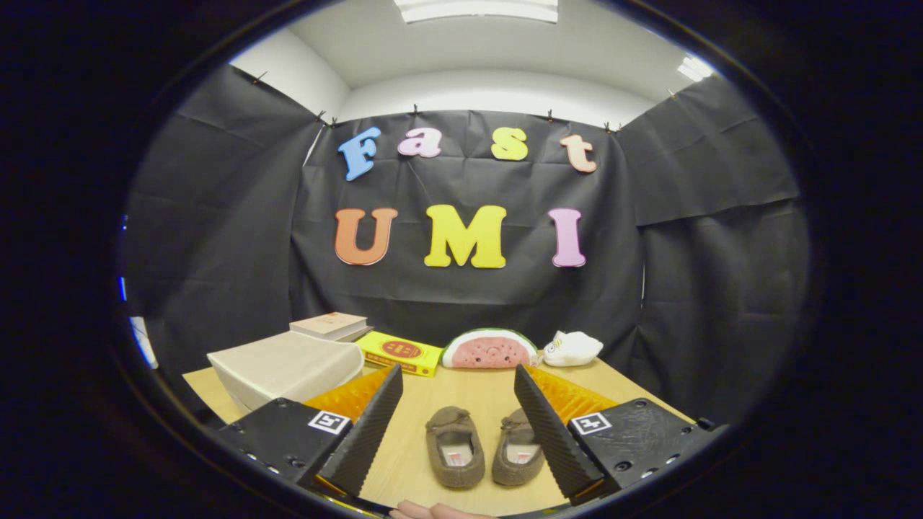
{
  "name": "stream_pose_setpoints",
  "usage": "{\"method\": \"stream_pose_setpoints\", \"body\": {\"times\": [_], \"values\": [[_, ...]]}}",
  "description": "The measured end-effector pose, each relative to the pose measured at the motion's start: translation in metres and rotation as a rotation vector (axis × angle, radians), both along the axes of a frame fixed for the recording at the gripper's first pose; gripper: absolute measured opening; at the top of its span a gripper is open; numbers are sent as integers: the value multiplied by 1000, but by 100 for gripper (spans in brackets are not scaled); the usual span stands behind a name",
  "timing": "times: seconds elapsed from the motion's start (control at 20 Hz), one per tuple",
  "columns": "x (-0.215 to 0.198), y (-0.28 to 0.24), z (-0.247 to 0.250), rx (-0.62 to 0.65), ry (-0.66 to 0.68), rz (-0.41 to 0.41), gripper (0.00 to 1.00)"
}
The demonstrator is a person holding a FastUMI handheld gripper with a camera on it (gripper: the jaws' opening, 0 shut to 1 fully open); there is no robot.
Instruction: Open the storage box then place both shoes into the box .Put the left shoe in first, then the right shoe, with the right side of both shoes facing outward in a uniform manner.
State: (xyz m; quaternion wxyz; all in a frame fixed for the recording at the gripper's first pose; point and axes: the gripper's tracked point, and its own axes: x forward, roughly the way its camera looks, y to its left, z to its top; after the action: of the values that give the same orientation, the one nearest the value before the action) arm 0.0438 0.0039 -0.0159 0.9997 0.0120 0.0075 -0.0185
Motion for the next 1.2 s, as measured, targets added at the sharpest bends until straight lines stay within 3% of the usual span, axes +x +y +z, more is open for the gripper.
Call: {"method": "stream_pose_setpoints", "body": {"times": [0.35,0.7,1.0,1.2], "values": [[54,26,-16,131,42,120,95],[107,80,-44,134,61,177,95],[134,153,-70,255,134,371,95],[149,177,-96,343,209,453,95]]}}
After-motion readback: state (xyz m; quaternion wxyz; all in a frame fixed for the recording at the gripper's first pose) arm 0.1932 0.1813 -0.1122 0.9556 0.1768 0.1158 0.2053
